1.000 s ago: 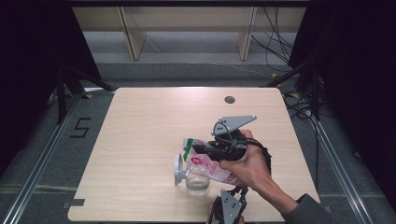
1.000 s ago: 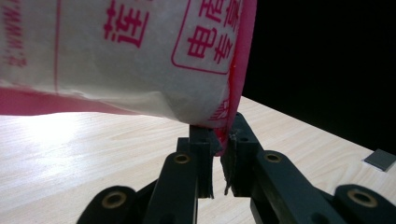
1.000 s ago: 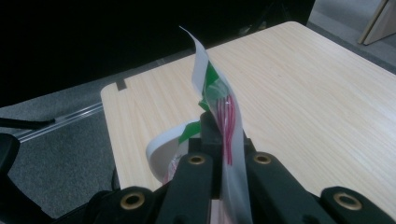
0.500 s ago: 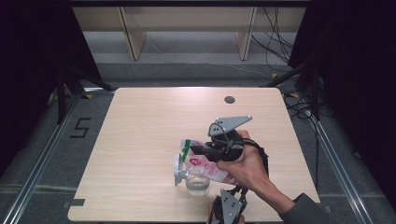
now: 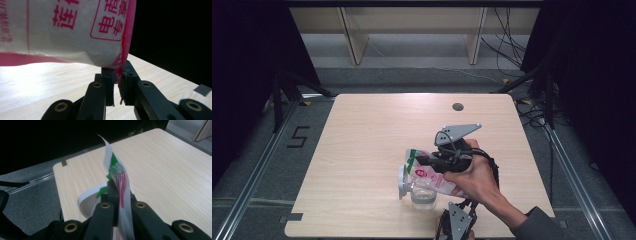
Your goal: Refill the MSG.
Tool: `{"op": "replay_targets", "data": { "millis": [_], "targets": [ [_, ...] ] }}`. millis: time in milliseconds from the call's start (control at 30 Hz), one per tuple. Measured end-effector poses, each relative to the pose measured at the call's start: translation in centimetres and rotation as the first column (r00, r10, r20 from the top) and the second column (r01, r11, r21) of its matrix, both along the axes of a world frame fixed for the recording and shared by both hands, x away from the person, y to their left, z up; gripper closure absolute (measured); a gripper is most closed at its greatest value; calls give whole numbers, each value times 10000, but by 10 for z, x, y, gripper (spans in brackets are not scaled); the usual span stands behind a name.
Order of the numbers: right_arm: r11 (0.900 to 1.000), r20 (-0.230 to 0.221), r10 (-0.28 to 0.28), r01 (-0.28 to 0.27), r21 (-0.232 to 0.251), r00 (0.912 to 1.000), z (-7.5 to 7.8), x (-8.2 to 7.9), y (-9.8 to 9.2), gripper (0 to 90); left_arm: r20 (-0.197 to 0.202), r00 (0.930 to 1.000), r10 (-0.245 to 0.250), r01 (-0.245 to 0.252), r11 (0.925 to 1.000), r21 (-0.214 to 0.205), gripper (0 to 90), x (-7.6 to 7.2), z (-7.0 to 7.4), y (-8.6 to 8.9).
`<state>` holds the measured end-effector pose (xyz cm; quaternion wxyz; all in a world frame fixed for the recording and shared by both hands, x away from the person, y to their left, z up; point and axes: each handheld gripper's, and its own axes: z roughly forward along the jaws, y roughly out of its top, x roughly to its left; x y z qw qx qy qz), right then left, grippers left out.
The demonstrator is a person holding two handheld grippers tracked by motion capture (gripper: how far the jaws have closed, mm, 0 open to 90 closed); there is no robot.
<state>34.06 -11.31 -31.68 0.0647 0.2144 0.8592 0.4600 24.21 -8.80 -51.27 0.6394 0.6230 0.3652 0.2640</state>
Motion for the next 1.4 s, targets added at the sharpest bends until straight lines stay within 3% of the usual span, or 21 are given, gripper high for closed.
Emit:
{"op": "replay_targets", "data": {
  "millis": [33,67,100,200,233,267,433,467,533,600,900,933,967,1067,1200,1233,1267,1300,1333,1400],
  "targets": [
    [10000,-57,7,-6,54,10000,0,0,0,900,-13,10000,2,-2,10000,49,821,0,0,0],
    [10000,-130,-1,2,50,9999,0,0,0,900,-285,9994,-187,175,9990,-403,821,-1,0,-3],
    [10000,-158,-16,17,55,9999,0,0,0,900,-13,10000,10,-10,10000,34,821,0,0,0],
    [10000,-37,14,-14,-15,10000,0,1,1,900,-5,10000,-36,36,10000,34,821,1,0,-1],
    [10000,3,6,-6,-23,10000,-1,1,1,900,-11,9994,347,-347,9992,191,821,1,0,0],
    [10000,-144,-38,38,-54,9999,-1,0,1,900,-18,9994,355,-354,9989,322,821,1,0,1],
    [9999,-264,-104,102,-64,9996,-1,0,3,900,15,9992,392,-392,9988,293,821,1,1,0],
    [9999,-310,-125,124,-28,9994,-2,0,3,900,58,10000,13,-13,10000,16,821,2,1,-2],
    [9999,-120,32,-34,-141,9999,0,2,3,900,76,10000,-38,39,10000,-35,821,3,1,-2],
    [9999,-367,-91,86,-139,9993,0,0,4,900,17,9999,-107,107,9999,0,821,3,2,-1],
    [9997,-121,71,-74,-220,9999,-1,4,5,900,-19,10000,16,-16,10000,-46,821,3,2,-3],
    [9998,-125,20,-23,-197,9999,-1,3,6,900,-30,9995,323,-323,9995,48,821,3,2,-2],
    [9998,-128,11,-14,-214,9999,-1,3,6,900,-31,10000,-77,77,10000,-29,821,4,2,-2],
    [9996,-381,-74,64,-266,9992,-1,3,7,900,-67,9999,-150,150,9998,-93,821,5,3,-2],
    [9992,-412,-54,38,-392,9991,-1,3,8,900,-88,9998,-169,169,9999,-5,821,5,3,-1],
    [9991,-389,-65,49,-410,9992,-2,4,8,900,-104,9999,31,-31,10000,-2,821,5,3,-1],
    [9990,-420,-48,29,-439,9991,-2,4,8,900,-108,9998,-168,168,9999,-19,821,5,3,-2],
    [9990,-448,-40,21,-442,9990,-2,5,8,900,-94,10000,-22,24,9997,226,821,5,2,-2],
    [9991,-500,-33,11,-433,9987,-3,4,9,900,-68,10000,48,-47,9999,137,821,4,2,-2],
    [9991,-315,-15,1,-422,9995,-4,6,9,900,-90,10000,29,-28,9998,171,821,5,2,-2]
  ]
}}
